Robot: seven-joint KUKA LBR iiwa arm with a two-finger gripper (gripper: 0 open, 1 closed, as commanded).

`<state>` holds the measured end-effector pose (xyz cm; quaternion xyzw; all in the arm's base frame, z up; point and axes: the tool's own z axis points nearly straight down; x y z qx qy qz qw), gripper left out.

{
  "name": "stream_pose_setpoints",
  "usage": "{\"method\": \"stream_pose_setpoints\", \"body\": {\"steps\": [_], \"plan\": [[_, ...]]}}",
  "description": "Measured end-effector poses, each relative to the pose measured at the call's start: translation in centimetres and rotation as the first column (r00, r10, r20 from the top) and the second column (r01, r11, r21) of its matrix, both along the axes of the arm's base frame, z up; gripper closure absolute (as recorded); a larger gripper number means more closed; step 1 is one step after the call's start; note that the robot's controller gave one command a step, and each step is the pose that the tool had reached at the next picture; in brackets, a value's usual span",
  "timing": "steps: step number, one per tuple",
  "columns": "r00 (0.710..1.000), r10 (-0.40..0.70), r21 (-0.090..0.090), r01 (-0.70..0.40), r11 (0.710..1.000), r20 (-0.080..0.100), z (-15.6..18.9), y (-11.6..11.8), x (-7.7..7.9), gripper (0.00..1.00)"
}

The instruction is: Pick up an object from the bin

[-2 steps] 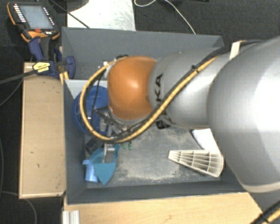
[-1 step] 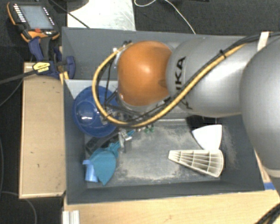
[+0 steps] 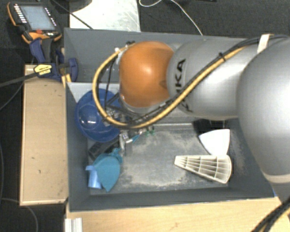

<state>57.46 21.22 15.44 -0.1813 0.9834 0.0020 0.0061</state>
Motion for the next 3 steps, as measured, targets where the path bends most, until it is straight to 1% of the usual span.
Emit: {"method": "stream_pose_setpoints", "body": {"steps": [1, 2, 3], "plan": [[0.999, -0.031, 0.001, 0.031, 1.000, 0.009, -6.4, 2.1, 1.3, 0.00], [0.980, -0.197, 0.004, 0.196, 0.981, 0.009, -7.2, 1.4, -0.8, 1.00], [0.980, -0.198, 0.004, 0.198, 0.980, 0.009, -7.2, 1.4, -0.8, 1.00]]}}
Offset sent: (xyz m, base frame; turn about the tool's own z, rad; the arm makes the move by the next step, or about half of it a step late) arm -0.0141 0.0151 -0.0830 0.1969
